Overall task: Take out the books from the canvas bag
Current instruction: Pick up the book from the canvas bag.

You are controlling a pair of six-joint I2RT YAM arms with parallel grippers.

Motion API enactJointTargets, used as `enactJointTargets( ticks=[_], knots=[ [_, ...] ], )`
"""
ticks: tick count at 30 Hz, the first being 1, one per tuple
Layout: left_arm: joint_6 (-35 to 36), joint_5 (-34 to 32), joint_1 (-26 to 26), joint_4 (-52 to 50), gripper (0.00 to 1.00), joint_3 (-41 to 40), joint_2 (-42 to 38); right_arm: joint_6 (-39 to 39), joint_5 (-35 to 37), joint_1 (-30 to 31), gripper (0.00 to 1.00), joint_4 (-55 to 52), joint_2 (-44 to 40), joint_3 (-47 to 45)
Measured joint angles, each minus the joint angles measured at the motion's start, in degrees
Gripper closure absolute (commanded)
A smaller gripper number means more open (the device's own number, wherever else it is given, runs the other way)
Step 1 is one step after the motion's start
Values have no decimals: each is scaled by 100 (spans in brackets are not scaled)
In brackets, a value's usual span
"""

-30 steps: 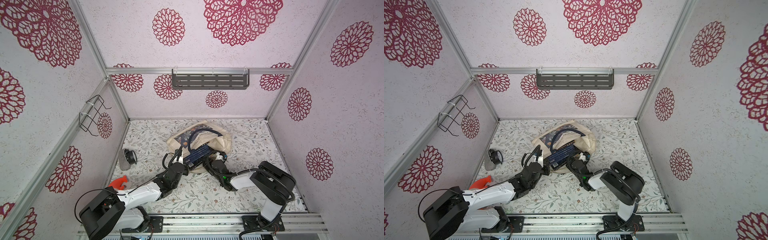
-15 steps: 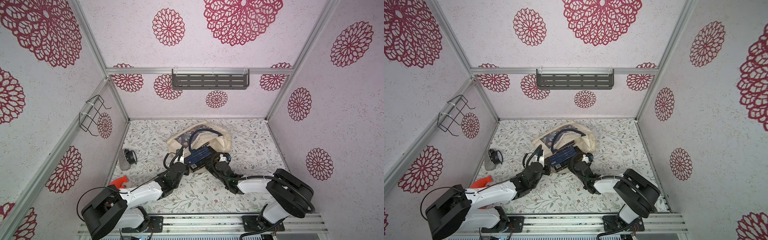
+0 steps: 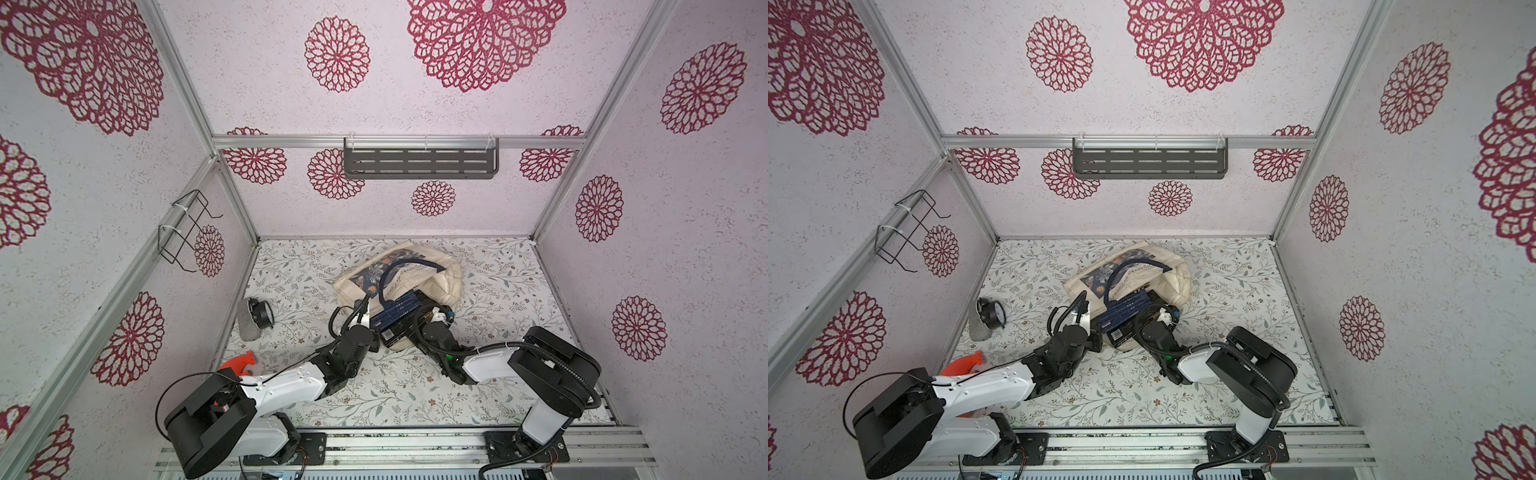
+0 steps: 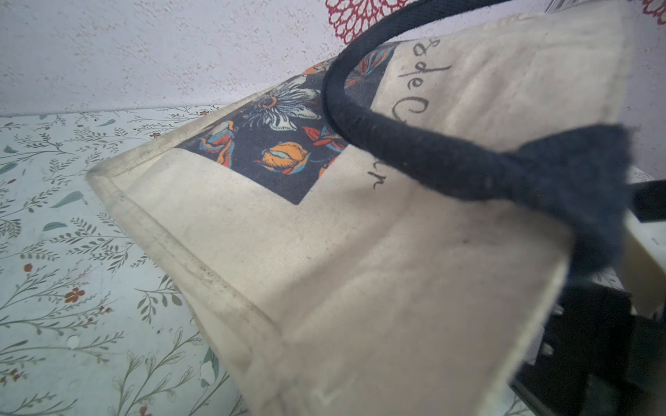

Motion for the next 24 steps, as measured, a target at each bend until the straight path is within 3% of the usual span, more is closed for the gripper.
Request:
enactJointTargets(
  ticks=[5,9,24],
  knots=[
    [0,7,-17,11,100,0,0,15,70,-2,100,-63,-262,-179],
    [0,-24,-22,11,100,7,0,-179,144,-7,100,-544,-966,-407],
    [66,-153,-22,0,100,24,-4,-1700,186,0,100,-2356,-3215,-433]
  ],
)
